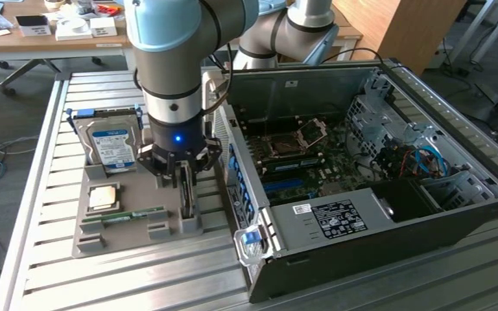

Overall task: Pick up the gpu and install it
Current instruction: 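Pick up the gpu and move the gpu toward the slot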

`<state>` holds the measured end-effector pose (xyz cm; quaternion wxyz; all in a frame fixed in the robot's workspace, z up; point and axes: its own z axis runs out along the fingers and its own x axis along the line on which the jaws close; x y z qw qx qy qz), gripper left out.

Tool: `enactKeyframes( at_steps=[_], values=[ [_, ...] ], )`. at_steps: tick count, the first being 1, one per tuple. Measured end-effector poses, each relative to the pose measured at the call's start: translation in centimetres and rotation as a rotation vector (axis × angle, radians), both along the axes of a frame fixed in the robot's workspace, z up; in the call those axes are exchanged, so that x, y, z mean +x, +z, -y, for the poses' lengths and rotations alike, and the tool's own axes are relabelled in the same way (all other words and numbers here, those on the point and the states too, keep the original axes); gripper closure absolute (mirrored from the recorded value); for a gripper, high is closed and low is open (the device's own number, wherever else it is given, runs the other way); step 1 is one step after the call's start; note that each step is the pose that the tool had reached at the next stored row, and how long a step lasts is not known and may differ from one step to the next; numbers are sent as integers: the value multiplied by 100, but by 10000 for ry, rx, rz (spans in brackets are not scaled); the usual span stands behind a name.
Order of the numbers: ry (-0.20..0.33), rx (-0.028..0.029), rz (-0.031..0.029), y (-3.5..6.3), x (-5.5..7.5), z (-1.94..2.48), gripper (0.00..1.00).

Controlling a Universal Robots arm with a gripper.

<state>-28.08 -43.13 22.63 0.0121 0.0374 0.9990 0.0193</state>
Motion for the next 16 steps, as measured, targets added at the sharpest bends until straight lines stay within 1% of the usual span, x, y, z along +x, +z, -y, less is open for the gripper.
enactKeyframes(
  at_steps=[2, 11, 16],
  values=[
    [2, 0, 0, 0, 0, 11, 59],
    [-1, 0, -1, 0, 15, 16, 59],
    [-2, 0, 0, 0, 15, 28, 59]
  ],
)
